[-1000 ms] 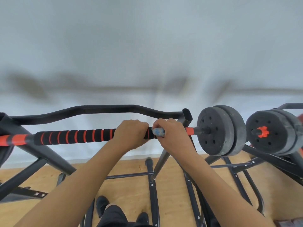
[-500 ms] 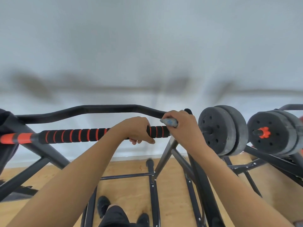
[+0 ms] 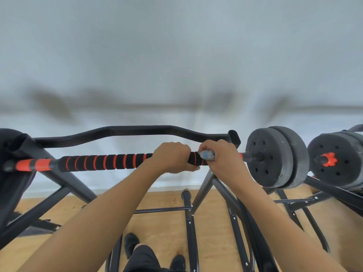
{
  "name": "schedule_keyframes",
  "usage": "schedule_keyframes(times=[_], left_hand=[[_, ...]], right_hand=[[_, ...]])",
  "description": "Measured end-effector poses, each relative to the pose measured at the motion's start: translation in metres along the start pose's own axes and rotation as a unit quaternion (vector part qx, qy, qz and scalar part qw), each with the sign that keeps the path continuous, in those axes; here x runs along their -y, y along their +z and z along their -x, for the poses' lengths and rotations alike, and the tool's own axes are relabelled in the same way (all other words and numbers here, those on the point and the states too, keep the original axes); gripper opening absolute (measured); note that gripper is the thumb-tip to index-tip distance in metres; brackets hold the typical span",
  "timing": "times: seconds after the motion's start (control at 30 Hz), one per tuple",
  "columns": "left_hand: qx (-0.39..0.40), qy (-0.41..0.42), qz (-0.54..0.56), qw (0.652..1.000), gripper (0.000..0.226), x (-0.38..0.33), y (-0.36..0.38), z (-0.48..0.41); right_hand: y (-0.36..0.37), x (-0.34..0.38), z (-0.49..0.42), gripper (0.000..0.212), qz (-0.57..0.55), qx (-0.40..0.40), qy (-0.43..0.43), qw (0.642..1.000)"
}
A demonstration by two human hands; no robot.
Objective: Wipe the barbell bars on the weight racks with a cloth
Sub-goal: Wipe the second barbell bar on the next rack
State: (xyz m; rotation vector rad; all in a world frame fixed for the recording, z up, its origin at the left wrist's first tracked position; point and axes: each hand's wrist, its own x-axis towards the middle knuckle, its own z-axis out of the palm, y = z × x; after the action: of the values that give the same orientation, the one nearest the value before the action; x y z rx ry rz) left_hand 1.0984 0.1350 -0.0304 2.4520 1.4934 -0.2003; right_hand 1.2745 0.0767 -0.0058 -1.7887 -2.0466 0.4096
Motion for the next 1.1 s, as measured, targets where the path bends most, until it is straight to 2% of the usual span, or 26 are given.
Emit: schedule_keyframes(times=[0.07,0.13,0.2,0.23,0.3,0.37,0.43,0.53,0.6,0.7,0.77,0.83,0.9,1.0,1.1], left_hand=[[0.123,0.001,0.139,0.983,0.051,0.007,-0.013,-0.007],[0.226,0.007,0.232,0.946,0.057,0.012,-0.024,-0.011],[0.273,0.013,0.252,0.928,0.062,0.013,-0.027,-0.010],[0.266,0.018,0.247,0.932,0.062,0.012,-0.026,-0.009],[0.179,0.021,0.220,0.959,0.055,0.006,-0.022,0.001],[0.024,0.016,0.091,0.995,0.054,-0.002,-0.012,0.018],[-0.114,0.028,-0.077,0.990,0.049,-0.009,0.009,0.033],[-0.223,0.049,-0.151,0.962,0.037,-0.014,0.032,0.038],[-0.193,0.035,-0.134,0.971,0.028,-0.011,0.030,0.031],[-0.110,0.029,-0.059,0.992,0.028,-0.006,0.016,0.017],[-0.024,0.019,-0.005,1.000,0.029,0.001,0.008,0.006],[0.067,0.010,0.053,0.996,0.032,0.006,0.000,-0.002],[0.124,0.004,0.124,0.985,0.035,0.011,-0.006,-0.007],[0.147,0.012,0.166,0.975,0.032,0.015,-0.008,-0.009],[0.122,0.017,0.164,0.979,0.030,0.015,-0.006,-0.007]], right_hand=[[0.002,0.000,0.004,0.032,0.010,-0.003,-0.001,1.000],[0.002,0.001,0.009,0.031,0.017,-0.002,0.002,1.000],[0.004,0.001,0.013,0.030,0.022,0.002,0.010,1.000],[0.003,0.001,0.013,0.029,0.022,0.004,0.013,1.000],[0.002,-0.002,0.012,0.028,0.009,0.009,0.016,1.000],[-0.001,-0.004,0.006,0.023,-0.039,0.008,0.022,0.999],[-0.006,-0.004,0.001,0.014,-0.094,0.001,0.034,0.995],[-0.009,-0.003,-0.001,0.010,-0.123,-0.001,0.042,0.992],[-0.005,-0.001,0.002,0.019,-0.081,0.004,0.040,0.996],[0.002,0.000,0.008,0.032,0.003,0.004,0.023,1.000],[0.003,0.002,0.013,0.035,0.017,0.009,0.016,1.000],[0.003,0.005,0.019,0.035,0.030,0.010,0.007,0.999],[0.003,0.007,0.024,0.034,0.035,0.010,0.005,0.999],[0.001,0.008,0.036,0.033,0.016,0.027,0.001,1.000],[0.000,0.003,0.060,0.033,-0.003,0.094,0.021,0.995]])
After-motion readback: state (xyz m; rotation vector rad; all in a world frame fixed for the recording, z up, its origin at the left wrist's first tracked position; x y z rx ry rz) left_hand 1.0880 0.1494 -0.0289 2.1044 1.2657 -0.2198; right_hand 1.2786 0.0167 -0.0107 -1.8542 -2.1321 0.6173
